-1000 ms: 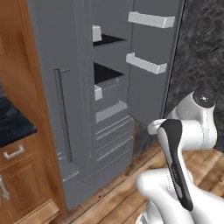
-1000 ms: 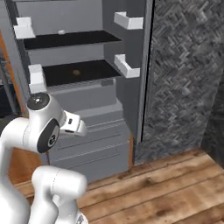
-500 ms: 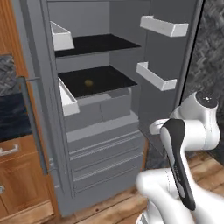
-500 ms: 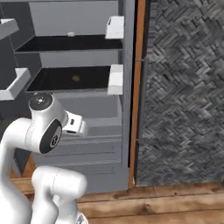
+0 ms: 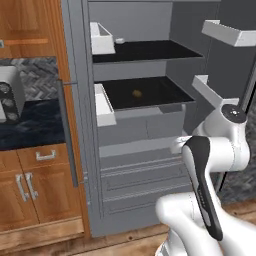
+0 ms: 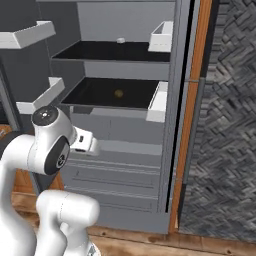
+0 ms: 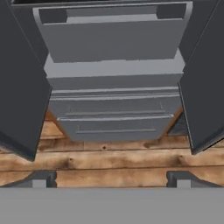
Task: Pick the kiwi and orange from the fridge and place them on the plate next to the blender to make a fruit smoothie.
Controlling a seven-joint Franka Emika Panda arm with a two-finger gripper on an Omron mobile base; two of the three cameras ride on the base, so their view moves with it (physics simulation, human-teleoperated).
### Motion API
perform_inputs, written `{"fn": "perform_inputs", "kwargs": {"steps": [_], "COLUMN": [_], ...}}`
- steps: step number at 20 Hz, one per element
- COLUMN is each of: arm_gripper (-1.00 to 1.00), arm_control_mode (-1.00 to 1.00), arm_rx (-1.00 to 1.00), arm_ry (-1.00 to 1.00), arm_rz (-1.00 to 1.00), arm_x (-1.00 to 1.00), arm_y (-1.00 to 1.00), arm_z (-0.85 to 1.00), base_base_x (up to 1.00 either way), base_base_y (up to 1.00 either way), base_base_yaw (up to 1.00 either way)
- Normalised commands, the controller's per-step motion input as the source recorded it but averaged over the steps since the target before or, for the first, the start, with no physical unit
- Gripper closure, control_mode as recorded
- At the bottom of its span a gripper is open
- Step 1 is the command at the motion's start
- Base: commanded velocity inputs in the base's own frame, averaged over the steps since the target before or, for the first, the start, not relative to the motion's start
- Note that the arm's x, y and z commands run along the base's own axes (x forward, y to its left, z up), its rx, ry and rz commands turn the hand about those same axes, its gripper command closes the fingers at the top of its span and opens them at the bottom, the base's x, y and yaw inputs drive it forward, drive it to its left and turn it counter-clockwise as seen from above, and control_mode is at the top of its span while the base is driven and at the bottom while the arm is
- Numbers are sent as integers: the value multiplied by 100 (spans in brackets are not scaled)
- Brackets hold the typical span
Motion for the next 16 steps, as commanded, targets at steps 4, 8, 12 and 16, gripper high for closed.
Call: {"fn": "perform_inputs", "kwargs": {"steps": [4,8,12,16], "arm_gripper": [-100,-100,-100,-100], "arm_control_mode": [100,100,100,100], "arm_rx": [0,0,0,0], "arm_ry": [0,0,0,0], "arm_rz": [0,0,0,0], "arm_x": [0,0,0,0], "arm_y": [0,0,0,0], "arm_z": [0,0,0,0], "base_base_x": [21,74,75,78], "base_base_y": [0,0,0,0], "base_base_yaw": [1,0,0,0]}}
